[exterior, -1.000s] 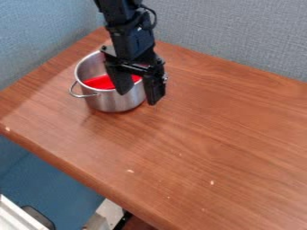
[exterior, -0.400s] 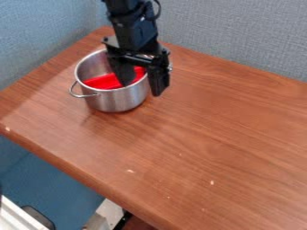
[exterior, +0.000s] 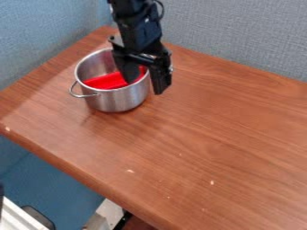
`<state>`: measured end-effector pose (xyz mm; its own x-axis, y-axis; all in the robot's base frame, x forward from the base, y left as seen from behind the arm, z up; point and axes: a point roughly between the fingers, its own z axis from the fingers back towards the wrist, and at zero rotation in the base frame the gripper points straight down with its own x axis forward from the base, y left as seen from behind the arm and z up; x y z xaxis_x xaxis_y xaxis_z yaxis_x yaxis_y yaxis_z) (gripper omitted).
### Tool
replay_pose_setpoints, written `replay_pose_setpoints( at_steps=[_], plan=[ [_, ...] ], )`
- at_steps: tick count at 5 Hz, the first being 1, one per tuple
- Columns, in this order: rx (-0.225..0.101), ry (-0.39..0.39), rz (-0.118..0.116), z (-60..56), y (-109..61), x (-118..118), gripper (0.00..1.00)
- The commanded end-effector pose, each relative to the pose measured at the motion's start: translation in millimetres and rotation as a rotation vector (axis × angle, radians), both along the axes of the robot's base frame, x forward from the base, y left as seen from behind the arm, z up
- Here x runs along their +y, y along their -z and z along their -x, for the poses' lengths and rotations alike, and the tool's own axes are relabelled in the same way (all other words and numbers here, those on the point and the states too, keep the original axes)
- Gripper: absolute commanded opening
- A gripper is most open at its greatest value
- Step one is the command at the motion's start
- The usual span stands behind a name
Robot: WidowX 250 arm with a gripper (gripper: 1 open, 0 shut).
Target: Move the red object from the metal pot to the table
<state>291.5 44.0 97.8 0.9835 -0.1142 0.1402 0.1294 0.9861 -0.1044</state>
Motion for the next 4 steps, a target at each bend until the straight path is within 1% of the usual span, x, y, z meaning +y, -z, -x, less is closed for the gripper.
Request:
replay_pose_setpoints(
  at_steps=[1, 2, 3, 4],
  plan=[
    [-0.070, 0.023, -0.025, -17.2, -23.2, -5.4, 1.00],
    [-0.066, 0.127, -0.048, -23.9, -25.8, -3.5, 1.00],
    [-0.061, 0.186, -0.080, -10.2, -15.2, 14.8, 1.00],
    [-0.064, 0.254, -0.100, 7.7, -8.9, 34.3, 1.00]
  ],
)
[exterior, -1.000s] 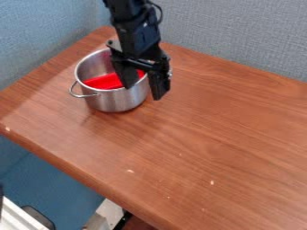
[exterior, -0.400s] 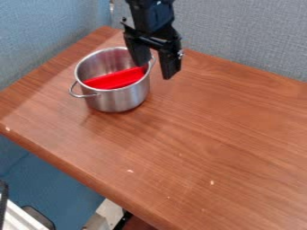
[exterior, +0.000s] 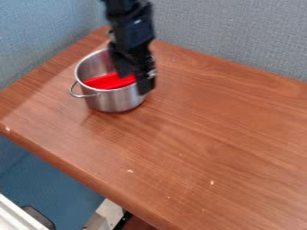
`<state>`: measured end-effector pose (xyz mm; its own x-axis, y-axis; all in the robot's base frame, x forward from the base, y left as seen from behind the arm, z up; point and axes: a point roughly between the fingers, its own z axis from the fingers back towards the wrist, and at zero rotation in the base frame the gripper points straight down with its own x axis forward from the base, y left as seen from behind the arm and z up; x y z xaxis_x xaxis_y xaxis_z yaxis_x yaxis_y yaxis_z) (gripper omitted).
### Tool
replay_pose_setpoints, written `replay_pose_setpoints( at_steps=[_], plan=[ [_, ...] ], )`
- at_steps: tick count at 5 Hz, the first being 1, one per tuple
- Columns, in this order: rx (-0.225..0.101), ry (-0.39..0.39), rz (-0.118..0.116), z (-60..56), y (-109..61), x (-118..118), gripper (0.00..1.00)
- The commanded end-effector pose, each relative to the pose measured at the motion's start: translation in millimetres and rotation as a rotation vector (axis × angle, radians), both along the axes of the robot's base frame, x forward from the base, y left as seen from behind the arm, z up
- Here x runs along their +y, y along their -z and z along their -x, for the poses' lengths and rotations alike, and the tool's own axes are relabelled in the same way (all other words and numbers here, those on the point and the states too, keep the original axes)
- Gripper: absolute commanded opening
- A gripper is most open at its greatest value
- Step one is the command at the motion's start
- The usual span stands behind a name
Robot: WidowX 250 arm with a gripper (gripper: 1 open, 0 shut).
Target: Move the red object from the metal pot to the table
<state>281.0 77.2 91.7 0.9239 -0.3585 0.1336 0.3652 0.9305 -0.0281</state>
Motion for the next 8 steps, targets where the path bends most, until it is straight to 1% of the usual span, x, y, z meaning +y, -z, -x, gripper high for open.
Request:
replay_pose_setpoints(
  at_steps=[1, 2, 3, 4, 5, 6, 7, 8],
  plan=[
    [-0.084, 0.031, -0.047, 12.0, -21.5, 15.8, 1.00],
    [-0.106, 0.050, -0.084, 25.6, -32.6, 28.1, 1.00],
    [-0.106, -0.029, -0.083, 22.7, -32.4, 32.6, 1.00],
    [-0.091, -0.065, -0.096, 21.2, -26.1, 32.5, 1.00],
    [-0.081, -0.101, -0.100, 19.3, -20.1, 30.4, 1.00],
    [-0.071, -0.114, -0.107, 8.0, -4.5, 30.7, 1.00],
    [-0.085, -0.134, -0.093, -0.4, 6.1, 30.6, 1.00],
    [-0.072, -0.102, -0.102, -5.4, 14.7, 29.6, 1.00]
  ],
)
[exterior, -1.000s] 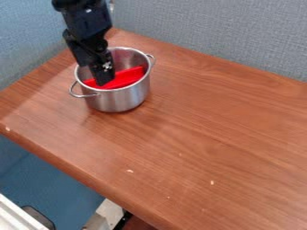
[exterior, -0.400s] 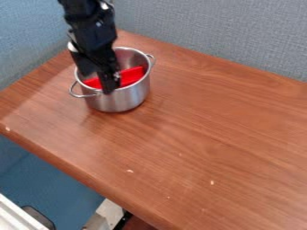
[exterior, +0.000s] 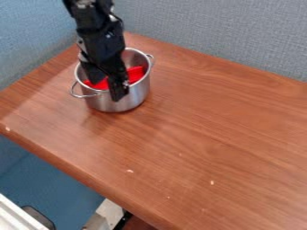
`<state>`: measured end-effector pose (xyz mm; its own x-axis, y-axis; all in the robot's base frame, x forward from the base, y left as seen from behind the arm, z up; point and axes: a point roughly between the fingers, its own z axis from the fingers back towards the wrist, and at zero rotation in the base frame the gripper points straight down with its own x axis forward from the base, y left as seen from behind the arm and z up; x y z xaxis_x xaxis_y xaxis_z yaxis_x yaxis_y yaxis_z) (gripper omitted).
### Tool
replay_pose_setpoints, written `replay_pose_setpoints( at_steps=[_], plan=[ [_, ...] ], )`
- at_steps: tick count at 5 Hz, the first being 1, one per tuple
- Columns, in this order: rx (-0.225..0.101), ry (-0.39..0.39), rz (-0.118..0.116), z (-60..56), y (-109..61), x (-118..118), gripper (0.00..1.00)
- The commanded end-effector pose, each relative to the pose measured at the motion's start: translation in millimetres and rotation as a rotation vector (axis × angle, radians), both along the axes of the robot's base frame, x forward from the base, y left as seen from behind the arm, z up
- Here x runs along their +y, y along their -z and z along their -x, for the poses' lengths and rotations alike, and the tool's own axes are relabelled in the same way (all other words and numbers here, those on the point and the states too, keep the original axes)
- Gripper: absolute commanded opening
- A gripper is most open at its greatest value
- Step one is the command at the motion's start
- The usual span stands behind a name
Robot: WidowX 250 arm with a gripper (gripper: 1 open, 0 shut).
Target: Move the red object from the metal pot to the table
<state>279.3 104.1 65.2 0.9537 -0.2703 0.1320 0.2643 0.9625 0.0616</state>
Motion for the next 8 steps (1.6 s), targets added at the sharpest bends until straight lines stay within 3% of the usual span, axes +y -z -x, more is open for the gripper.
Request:
replay_pose_setpoints(
  at_steps=[1, 2, 3, 8],
  plan=[
    [-0.034, 0.041, -0.020, -12.9, -4.7, -1.3, 1.00],
    [-0.025, 0.060, -0.015, -15.9, 0.2, -10.9, 0.00],
    [-0.028, 0.078, -0.011, -15.4, -2.3, -18.9, 0.00],
    [-0.013, 0.004, 0.103, -4.8, 31.2, -8.3, 0.00]
  ],
)
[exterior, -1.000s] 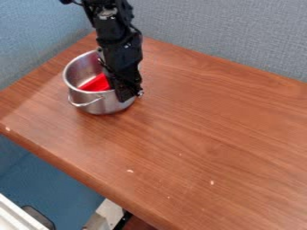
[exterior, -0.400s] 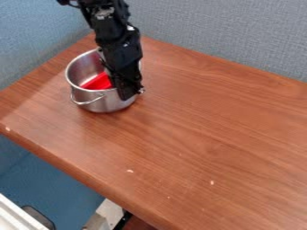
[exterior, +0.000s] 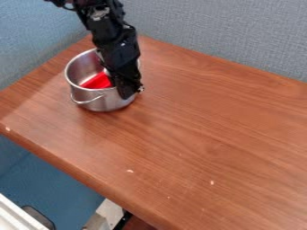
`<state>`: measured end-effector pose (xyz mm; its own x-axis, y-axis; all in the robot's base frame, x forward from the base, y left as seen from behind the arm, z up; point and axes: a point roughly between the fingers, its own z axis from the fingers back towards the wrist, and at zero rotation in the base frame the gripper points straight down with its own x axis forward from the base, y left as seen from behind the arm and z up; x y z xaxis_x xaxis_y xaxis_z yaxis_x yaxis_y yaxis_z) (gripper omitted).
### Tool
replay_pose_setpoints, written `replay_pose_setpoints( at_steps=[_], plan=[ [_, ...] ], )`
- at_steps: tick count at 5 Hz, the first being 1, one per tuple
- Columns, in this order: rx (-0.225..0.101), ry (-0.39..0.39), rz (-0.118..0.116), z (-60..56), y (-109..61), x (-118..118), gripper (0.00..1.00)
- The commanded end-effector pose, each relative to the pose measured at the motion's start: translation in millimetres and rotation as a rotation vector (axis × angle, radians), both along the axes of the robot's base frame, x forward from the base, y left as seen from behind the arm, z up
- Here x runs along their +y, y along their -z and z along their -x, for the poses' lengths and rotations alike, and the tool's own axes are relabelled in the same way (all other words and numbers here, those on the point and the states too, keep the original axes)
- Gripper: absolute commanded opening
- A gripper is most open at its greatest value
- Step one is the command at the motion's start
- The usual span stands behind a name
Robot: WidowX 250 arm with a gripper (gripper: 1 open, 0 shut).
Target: Move the red object from the metal pot to the table
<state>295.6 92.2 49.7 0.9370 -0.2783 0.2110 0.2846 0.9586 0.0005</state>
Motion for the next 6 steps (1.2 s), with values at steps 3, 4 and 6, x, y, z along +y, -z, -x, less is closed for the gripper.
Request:
replay_pose_setpoints(
  at_steps=[3, 4, 6],
  plan=[
    [0.063, -0.201, 0.082, 27.9, 24.6, 0.6, 0.00],
    [0.075, -0.214, 0.101, 34.8, 27.2, 4.5, 0.00],
    [0.083, -0.246, 0.127, 43.7, 26.4, 0.8, 0.00]
  ],
)
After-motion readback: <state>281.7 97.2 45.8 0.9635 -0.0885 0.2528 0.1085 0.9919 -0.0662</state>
